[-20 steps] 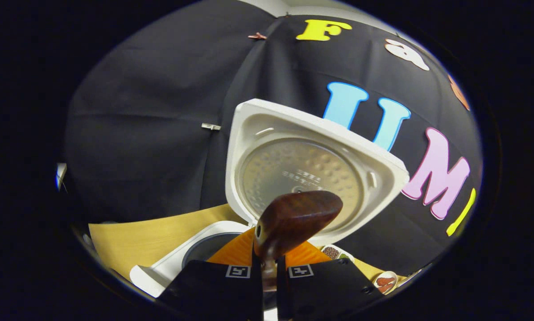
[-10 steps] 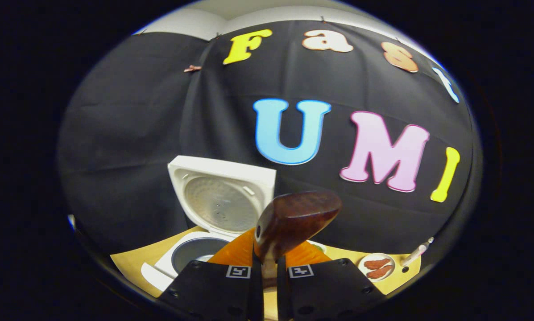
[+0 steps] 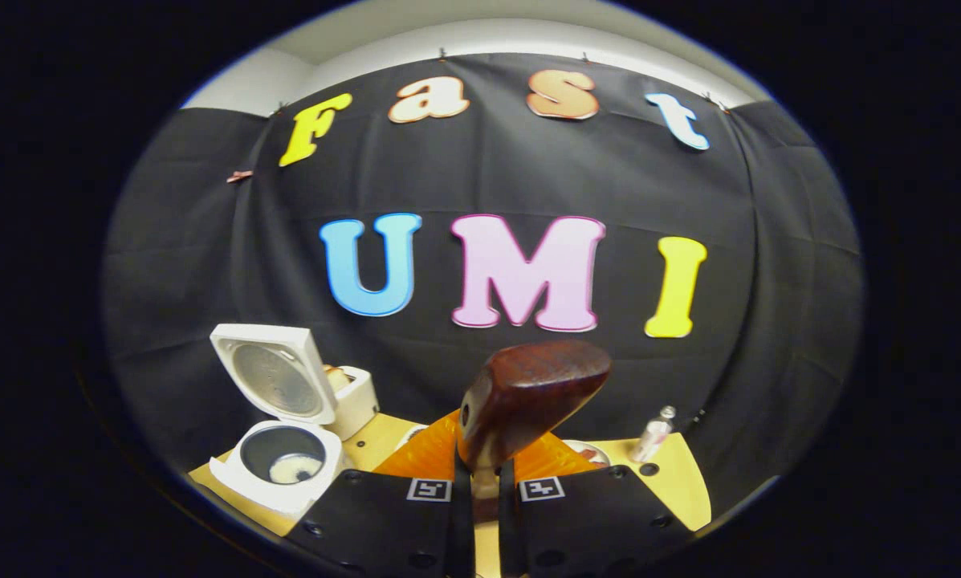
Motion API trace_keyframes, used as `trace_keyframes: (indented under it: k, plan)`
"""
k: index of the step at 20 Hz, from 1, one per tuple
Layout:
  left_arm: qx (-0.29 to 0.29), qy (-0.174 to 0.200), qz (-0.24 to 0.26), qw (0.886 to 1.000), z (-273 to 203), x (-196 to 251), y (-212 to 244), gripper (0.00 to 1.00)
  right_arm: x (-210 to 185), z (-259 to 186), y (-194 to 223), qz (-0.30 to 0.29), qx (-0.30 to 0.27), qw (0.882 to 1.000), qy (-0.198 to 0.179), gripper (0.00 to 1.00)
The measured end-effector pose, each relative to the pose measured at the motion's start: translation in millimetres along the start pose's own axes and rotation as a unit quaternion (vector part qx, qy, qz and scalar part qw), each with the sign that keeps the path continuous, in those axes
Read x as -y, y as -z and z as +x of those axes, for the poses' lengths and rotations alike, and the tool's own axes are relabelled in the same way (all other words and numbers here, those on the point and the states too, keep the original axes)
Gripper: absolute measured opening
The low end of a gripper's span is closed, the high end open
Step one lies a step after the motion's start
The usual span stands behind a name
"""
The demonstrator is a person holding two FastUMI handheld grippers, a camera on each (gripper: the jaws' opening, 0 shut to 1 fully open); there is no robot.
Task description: Close the left gripper, press the button to open the rice cooker; take a wooden spoon from the chopstick holder with the right hand, scoop a spoonful of rice and pour it into the rice cooker, then put the wooden spoon back into the chopstick holder.
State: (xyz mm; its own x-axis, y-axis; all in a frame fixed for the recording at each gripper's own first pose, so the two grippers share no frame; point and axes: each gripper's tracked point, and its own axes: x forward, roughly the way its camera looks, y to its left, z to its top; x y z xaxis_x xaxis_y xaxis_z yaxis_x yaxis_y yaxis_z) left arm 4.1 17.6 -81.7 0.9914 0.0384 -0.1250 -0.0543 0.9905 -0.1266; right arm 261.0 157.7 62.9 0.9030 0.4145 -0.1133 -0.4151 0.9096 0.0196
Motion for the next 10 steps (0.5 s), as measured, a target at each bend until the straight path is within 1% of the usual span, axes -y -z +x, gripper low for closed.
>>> trace_keyframes:
  k: [3,6,10]
  plan:
    - [0.005,0.002,0.011,1.0,4,22,-10,0.96,61,-11,16,0.014,-0.012,0.999,0.033,0.16]
    - [0.009,-0.011,0.006,1.0,8,37,-16,0.96,111,-19,41,0.034,-0.028,0.997,0.06,0.16]
    - [-0.001,-0.023,-0.01,1.0,7,59,-13,0.95,160,-18,89,0.061,-0.058,0.993,0.086,0.16]
